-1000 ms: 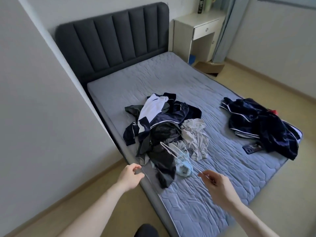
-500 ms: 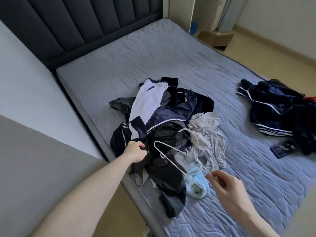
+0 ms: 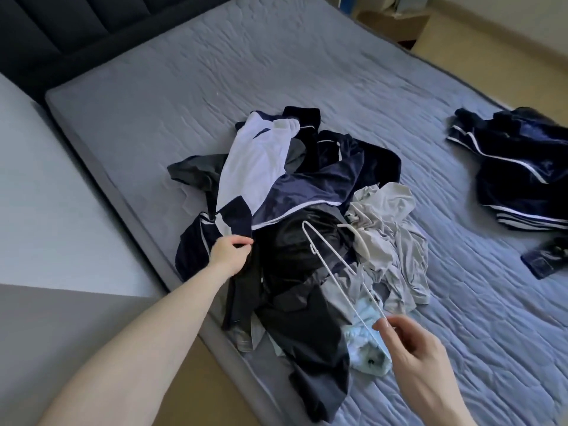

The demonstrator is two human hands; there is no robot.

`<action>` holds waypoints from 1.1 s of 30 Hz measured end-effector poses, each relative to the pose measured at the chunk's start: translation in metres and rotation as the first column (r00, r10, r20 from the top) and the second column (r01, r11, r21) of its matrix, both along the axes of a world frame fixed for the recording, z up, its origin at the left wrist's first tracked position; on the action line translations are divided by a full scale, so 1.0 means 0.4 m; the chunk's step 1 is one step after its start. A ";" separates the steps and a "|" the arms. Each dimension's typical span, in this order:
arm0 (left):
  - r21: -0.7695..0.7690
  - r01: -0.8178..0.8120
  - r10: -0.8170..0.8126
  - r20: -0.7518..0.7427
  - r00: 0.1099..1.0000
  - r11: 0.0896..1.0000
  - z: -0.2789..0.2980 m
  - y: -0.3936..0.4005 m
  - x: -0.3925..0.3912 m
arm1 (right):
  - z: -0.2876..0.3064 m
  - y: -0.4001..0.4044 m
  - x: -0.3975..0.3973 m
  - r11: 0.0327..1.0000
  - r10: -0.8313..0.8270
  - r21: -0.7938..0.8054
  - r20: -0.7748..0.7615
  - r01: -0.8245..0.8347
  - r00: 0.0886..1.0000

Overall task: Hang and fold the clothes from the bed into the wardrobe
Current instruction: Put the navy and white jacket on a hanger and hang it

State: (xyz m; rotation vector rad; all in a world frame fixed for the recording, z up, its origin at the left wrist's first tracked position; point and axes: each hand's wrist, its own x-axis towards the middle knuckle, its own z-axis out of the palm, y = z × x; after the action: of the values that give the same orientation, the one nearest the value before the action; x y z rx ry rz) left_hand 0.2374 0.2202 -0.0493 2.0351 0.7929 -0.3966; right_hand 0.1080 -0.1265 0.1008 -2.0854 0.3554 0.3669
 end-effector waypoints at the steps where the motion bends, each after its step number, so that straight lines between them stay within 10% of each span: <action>1: -0.052 -0.130 0.134 0.098 0.986 0.990 0.051 0.001 0.004 | 0.021 -0.002 -0.003 1.000 -0.027 0.003 -0.012 0.027 1.000; 4: -0.286 -0.345 0.408 0.201 0.891 0.894 0.255 0.002 0.025 | 0.090 -0.005 -0.018 0.997 -0.073 -0.006 -0.019 0.073 0.997; 8: -0.349 -0.212 0.341 0.367 0.866 0.913 0.584 -0.020 -0.027 | 0.214 -0.010 -0.064 0.997 -0.066 0.026 -0.045 0.067 0.997; 20: 0.207 0.251 -0.325 0.581 0.746 0.946 1.390 -0.253 -0.472 | 0.670 -0.125 -0.224 0.953 0.181 0.224 0.121 -0.205 0.976; 33: 0.113 0.269 -0.292 0.395 0.871 0.956 1.671 -0.540 -1.045 | 0.939 -0.156 -0.383 0.651 0.624 0.144 0.457 -0.745 0.634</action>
State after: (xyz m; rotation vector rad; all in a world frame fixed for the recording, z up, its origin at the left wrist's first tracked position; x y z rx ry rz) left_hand -0.1806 0.0044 0.6192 2.1886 0.2513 -0.0975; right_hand -0.0453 -0.1887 0.4764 -1.8276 -0.7458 0.4319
